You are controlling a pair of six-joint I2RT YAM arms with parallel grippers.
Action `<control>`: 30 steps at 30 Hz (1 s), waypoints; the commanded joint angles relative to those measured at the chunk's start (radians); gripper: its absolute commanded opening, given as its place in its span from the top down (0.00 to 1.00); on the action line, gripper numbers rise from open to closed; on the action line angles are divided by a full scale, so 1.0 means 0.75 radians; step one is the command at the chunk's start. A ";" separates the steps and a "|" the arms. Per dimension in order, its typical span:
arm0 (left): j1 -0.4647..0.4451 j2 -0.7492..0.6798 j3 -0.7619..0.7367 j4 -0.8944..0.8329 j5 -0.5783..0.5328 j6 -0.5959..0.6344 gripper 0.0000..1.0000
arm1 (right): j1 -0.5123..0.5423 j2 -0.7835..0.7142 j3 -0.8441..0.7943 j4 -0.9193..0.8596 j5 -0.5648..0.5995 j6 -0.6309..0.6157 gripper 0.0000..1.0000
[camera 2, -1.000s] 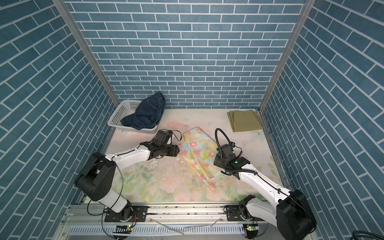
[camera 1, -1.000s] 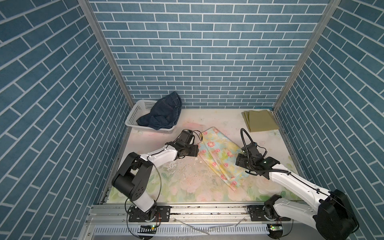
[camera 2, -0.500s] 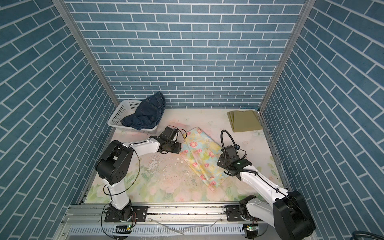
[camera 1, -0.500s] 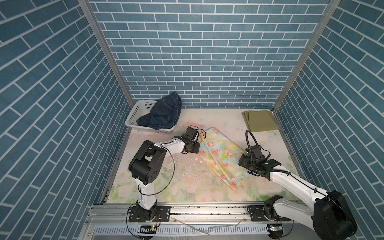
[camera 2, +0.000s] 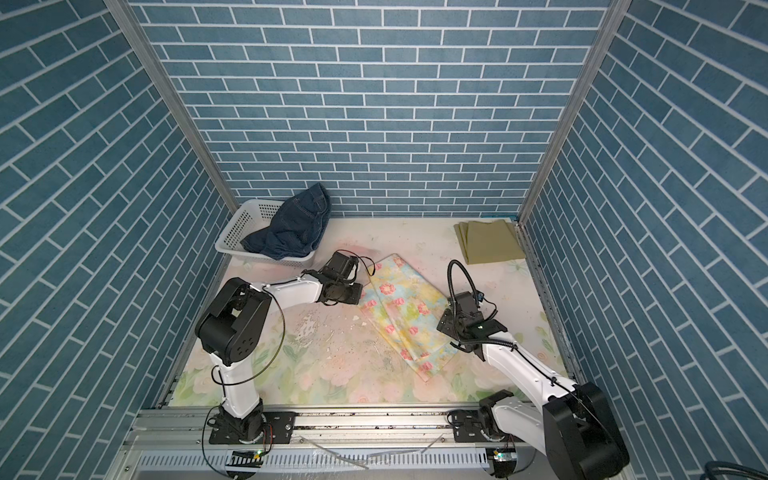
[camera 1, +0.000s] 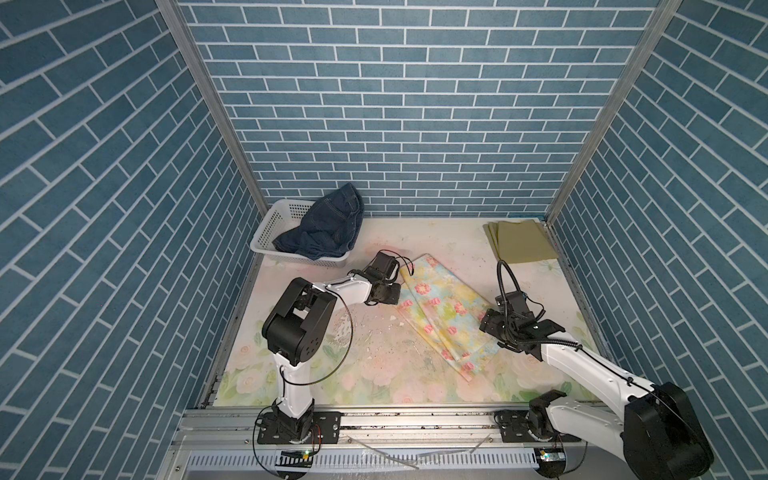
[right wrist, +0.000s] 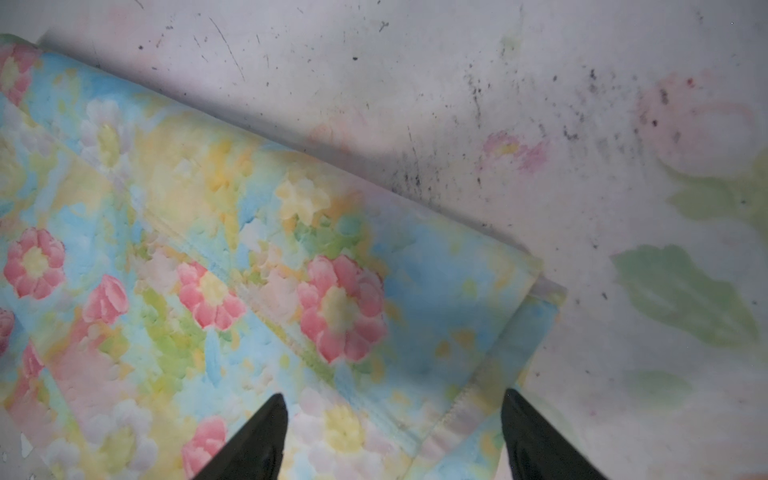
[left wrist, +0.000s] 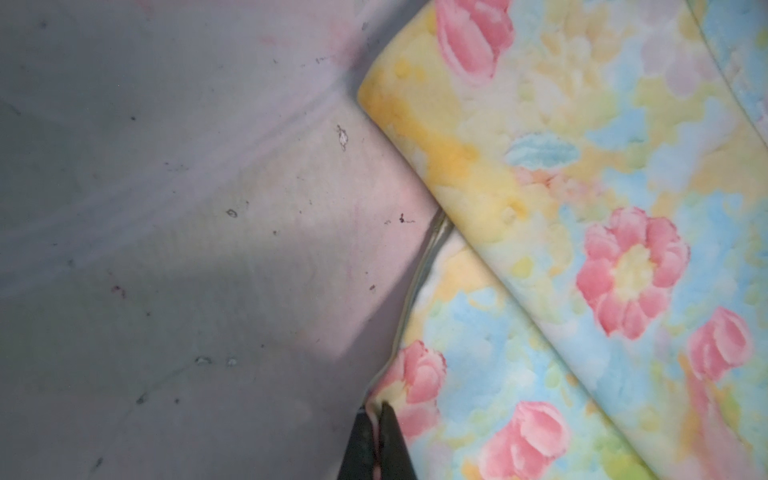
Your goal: Fold and stack the skirts
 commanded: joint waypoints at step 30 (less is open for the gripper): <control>-0.134 -0.453 -0.505 0.017 -0.189 -0.271 0.90 | -0.271 0.729 0.565 0.364 -0.290 -0.393 0.23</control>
